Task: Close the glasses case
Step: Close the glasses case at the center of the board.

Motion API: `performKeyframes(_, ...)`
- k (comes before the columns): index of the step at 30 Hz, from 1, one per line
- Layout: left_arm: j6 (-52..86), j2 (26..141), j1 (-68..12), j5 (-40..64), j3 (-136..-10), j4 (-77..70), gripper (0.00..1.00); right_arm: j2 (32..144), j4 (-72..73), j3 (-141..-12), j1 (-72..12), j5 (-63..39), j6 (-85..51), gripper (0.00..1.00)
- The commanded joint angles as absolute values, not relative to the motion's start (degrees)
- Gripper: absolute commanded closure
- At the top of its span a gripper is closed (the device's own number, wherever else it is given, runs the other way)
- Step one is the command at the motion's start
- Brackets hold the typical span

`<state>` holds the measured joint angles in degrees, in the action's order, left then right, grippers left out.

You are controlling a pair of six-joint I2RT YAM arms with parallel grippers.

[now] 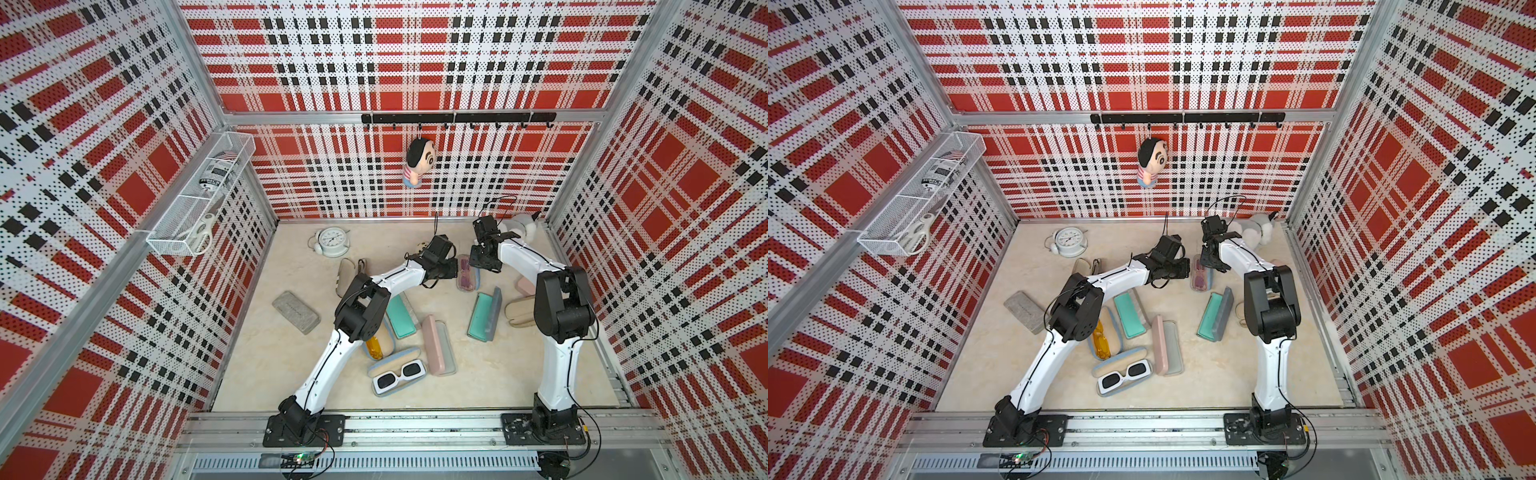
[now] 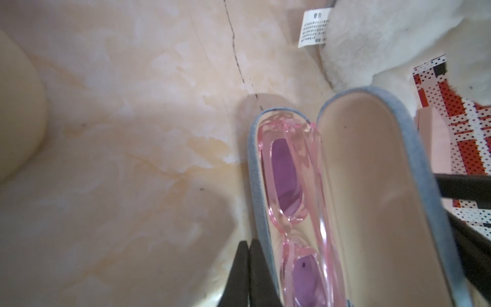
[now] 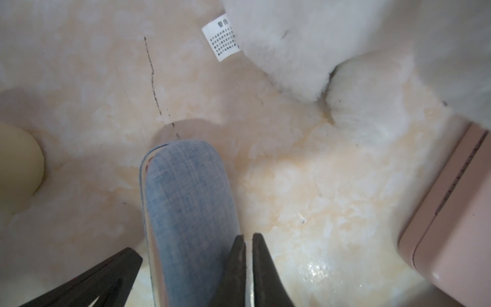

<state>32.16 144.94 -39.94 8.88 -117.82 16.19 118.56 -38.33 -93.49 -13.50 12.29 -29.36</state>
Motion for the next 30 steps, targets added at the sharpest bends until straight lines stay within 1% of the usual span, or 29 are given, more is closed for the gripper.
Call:
performKeyframes(1, 32.4, 146.9, -40.3, 9.9, -120.0, 17.0, 0.94, 119.4, -38.2, -94.6, -14.0, 10.6, -28.8, 0.88)
performKeyframes(15, 34.2, 147.2, -41.1, 11.5, -118.4, 14.8, 0.95, 118.0, -38.5, -92.9, -14.5, 10.4, -29.1, 0.89)
performKeyframes(19, 34.5, 147.0, -41.2, 11.9, -118.2, 14.1, 0.95, 118.4, -38.3, -93.6, -15.0, 9.9, -29.1, 0.92)
performKeyframes(22, 34.6, 147.1, -41.2, 12.1, -118.2, 13.9, 0.95, 119.1, -38.4, -94.2, -15.5, 9.2, -29.0, 0.99)
performKeyframes(23, 34.6, 147.1, -41.2, 12.1, -118.1, 13.9, 0.95, 119.4, -38.4, -94.5, -15.7, 8.8, -28.9, 1.00)
performKeyframes(30, 34.7, 147.1, -41.2, 12.1, -117.9, 13.7, 0.95, 120.0, -37.3, -94.5, -16.4, 6.1, -29.1, 1.00)
